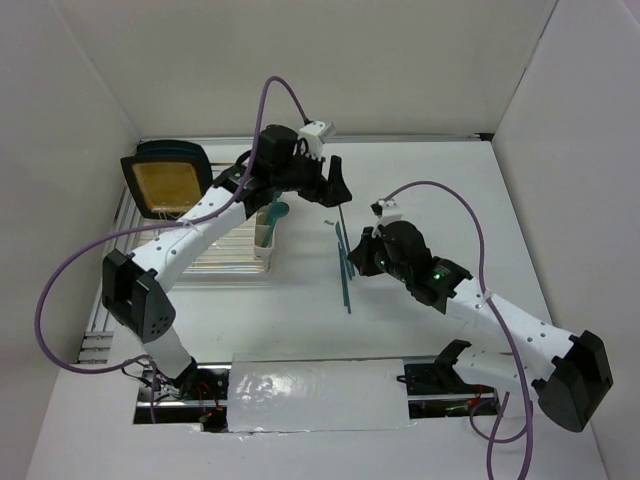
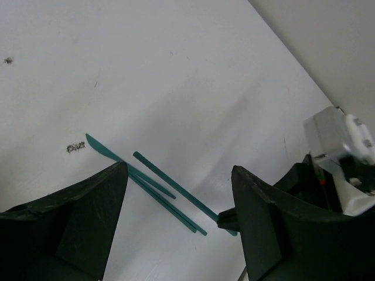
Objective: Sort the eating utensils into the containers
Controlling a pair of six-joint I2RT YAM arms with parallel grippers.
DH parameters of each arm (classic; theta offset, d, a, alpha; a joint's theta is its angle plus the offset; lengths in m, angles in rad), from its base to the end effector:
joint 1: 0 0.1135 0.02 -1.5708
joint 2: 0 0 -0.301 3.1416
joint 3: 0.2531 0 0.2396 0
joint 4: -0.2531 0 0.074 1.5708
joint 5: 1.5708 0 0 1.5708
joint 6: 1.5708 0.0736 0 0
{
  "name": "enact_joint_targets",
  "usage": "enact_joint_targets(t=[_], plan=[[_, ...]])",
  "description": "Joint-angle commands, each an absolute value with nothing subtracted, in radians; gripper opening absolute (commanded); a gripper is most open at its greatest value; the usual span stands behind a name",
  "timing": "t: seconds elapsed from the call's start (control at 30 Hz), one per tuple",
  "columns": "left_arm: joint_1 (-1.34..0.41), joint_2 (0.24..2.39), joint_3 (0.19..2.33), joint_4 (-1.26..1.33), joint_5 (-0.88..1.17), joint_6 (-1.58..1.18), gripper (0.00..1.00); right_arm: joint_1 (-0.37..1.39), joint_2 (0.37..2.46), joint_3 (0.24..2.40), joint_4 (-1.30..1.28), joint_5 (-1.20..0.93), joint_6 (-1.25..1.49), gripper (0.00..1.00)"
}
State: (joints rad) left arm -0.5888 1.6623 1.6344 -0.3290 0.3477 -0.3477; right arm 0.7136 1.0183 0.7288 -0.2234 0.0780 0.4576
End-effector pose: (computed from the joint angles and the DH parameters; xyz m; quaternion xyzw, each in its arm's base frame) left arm 0.3314 -0.2515 0.4167 0.1952 0.7913 -0.3803 0.4372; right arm 0.1776 0.1461 0.2887 -0.0906 0.8581 0.2506 0.4388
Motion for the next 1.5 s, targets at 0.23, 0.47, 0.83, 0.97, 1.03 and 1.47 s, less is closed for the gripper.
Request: enact_joint_targets(t=[0.23,0.47,0.83,0.97,1.03,1.47], plan=[[-0.626,1.720,1.654,-0.301,0.293,-0.388,0.78,0.713,0.931,0.759,-0.083,0.051,0.402,0.00],[-0.635,1.744,1.680,-0.276,0.383,-0.411,0.61,0.713,0.930,0.759,-0.049,0.040,0.387,0.00],[-0.640,1.761,1.698,-0.247,0.460,-0.402,0.13,0.712,0.977,0.839,-0.133,0.097,0.419,0.26],[-0.618,1.759,1.741,-0.226,0.445,-0.310,0.12,0.710,0.970,0.916,-0.230,0.097,0.451,0.81],[-0.578,1.761,1.817,-0.244,0.459,-0.278,0.03,0.707,0.928,0.969,-0.299,0.106,0.456,1.00],[-0.216,1.624,1.858,0.041,0.473,-0.109,0.00,0.704,0.893,0.902,-0.405,0.268,0.491,1.00]])
